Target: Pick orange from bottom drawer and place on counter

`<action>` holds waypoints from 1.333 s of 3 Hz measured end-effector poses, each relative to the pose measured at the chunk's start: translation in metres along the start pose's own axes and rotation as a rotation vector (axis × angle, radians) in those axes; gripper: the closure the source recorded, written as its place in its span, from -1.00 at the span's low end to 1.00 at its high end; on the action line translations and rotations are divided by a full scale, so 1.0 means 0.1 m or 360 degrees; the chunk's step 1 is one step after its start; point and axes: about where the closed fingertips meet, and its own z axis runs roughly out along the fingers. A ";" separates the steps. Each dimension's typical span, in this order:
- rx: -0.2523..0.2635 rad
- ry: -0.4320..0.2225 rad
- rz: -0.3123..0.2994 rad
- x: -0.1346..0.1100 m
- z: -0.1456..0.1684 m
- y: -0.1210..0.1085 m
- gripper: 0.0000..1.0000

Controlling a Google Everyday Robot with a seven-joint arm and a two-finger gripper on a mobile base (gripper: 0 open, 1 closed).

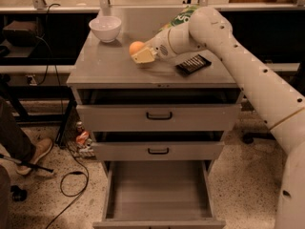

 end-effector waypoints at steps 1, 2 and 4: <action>-0.0013 0.0037 0.0023 0.03 0.10 -0.05 0.03; -0.0025 0.0059 0.0037 0.05 0.15 -0.08 -0.43; -0.0084 -0.0077 0.0153 0.09 0.08 -0.16 -1.00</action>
Offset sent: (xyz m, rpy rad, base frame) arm 0.0190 0.0008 -0.0113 -0.0262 0.0575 -0.0099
